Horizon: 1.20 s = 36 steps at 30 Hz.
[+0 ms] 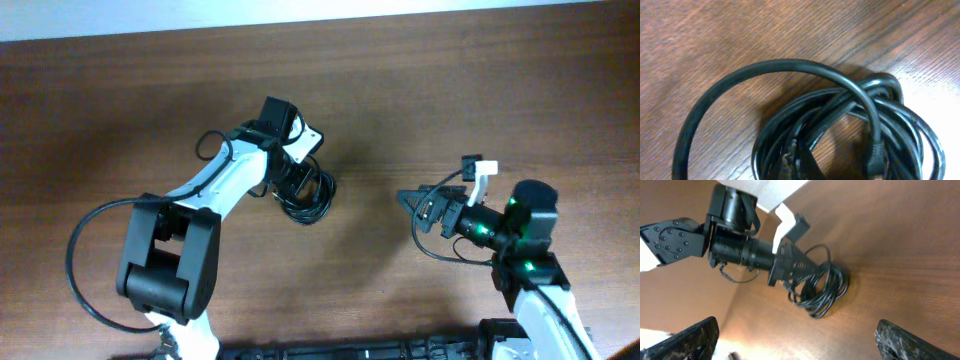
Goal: Untangle cables
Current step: 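Move the right gripper to the bundle and grasp a cable loop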
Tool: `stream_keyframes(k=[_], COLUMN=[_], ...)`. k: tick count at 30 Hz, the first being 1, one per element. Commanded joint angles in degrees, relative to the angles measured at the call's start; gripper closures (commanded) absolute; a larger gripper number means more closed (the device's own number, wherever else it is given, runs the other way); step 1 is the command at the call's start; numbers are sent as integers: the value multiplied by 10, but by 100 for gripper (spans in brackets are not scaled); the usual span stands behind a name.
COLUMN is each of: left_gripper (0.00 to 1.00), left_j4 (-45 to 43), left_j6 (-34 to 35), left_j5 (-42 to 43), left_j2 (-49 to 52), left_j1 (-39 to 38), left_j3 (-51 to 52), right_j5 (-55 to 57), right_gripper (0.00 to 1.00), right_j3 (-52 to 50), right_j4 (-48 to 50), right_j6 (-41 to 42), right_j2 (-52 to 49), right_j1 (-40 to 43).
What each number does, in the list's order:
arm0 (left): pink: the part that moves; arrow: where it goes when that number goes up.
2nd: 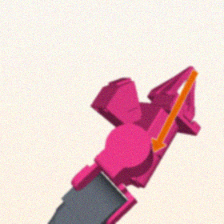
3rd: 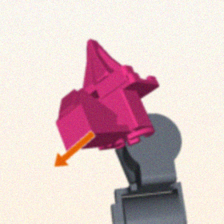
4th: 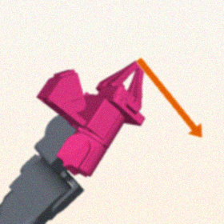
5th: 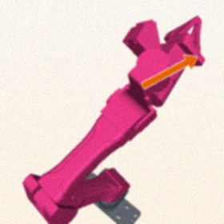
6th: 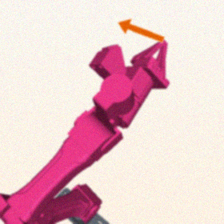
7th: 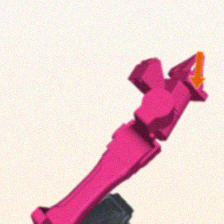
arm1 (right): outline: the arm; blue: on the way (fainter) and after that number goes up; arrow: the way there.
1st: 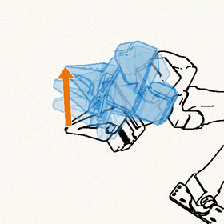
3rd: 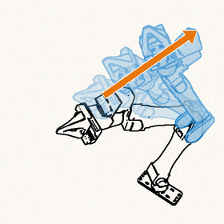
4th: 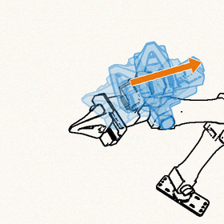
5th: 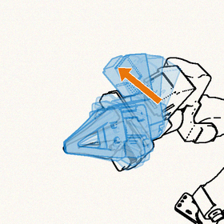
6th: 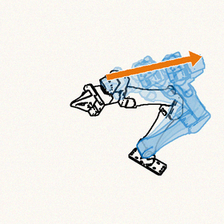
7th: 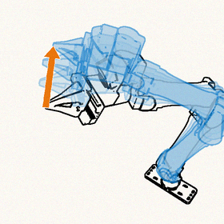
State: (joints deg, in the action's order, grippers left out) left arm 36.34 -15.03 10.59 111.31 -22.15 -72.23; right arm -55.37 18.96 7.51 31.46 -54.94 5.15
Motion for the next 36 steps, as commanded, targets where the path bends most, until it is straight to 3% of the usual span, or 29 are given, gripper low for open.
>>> stream_keyframes(k=[1, 4, 8, 14, 16, 17, 18, 21, 24, 28, 31, 34, 36], left_gripper=[100, 100, 100, 100, 82, 59, 49, 39, 36, 36, 44, 74, 83], left_j4=[4, 20, 25, 48, 54, 59, 58, 58, 56, 52, 62, 60, 57], left_j6=[13, 17, 17, 16, 17, 17, 17, 17, 25, 97, 122, 162, 172], left_j5=[12, 26, 97, 99, 59, 21, -6, -14, -14, -44, -40, -40, -40], left_j2=[23, -7, -109, -226, -235, -230, -221, -183, -125, -52, -22, 2, 20], left_j1=[-2, -2, -3, -2, -2, -2, -2, -2, -2, -2, -4, -6, -9], left_j3=[-2, -15, -18, -18, -18, -16, -8, 14, 18, 18, 18, 18, 18], right_j5=[-47, -64, -43, 190, 222, 236, 240, 242, 245, 247, 261, 272, 279], right_gripper=[1, 2, 1, 0, 1, 3, 4, 4, 3, 3, 3, 3, 3], right_j3=[9, 9, 9, 9, 9, 9, 9, 9, 9, 9, 9, 9, 9], right_j4=[31, 60, 181, 261, 266, 265, 263, 259, 252, 244, 239, 235, 223], right_j6=[21, 21, 21, 21, 21, 21, 21, 21, 20, 20, 20, 21, 20], right_j2=[-97, -164, -208, -209, -209, -209, -210, -210, -210, -210, -210, -210, -210], right_j1=[-3, -20, -112, -226, -243, -252, -255, -254, -254, -254, -254, -254, -254])
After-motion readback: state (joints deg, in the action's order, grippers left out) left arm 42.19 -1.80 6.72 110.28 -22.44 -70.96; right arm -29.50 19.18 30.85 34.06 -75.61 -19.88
